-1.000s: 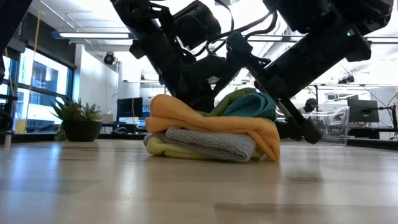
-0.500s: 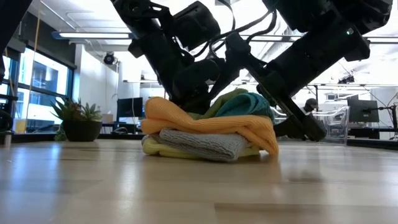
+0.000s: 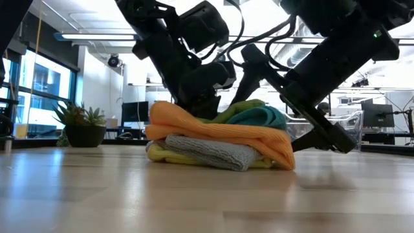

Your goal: Fold microfiber towels

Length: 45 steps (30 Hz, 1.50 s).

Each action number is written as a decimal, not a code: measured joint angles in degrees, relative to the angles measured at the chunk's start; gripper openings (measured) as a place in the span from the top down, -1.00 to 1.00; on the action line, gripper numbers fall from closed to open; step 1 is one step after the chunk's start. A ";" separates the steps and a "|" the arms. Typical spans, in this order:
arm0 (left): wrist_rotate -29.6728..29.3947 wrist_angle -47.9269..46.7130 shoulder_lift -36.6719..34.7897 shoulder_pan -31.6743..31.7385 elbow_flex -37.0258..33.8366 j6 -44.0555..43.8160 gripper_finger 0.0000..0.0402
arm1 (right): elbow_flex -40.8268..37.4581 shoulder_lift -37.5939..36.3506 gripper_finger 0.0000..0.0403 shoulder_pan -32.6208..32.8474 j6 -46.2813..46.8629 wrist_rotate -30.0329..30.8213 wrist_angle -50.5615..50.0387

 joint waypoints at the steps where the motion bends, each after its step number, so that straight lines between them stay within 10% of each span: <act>1: 0.03 0.52 0.00 0.00 -0.05 0.00 1.00 | 0.00 0.00 -0.97 -0.02 -0.12 0.00 0.02; 12: 0.22 2.30 0.11 -0.07 -0.13 0.02 1.00 | -0.04 -0.02 -0.80 -2.44 -3.35 -2.25 -0.91; 25: 0.27 3.38 0.15 -0.07 -0.13 -1.00 1.00 | -0.17 0.17 0.89 -4.13 -8.42 -2.01 -4.24; 45: -7.26 -11.38 -27.68 5.55 -3.91 4.02 1.00 | -5.48 -17.50 0.92 -4.63 -21.49 0.54 -11.63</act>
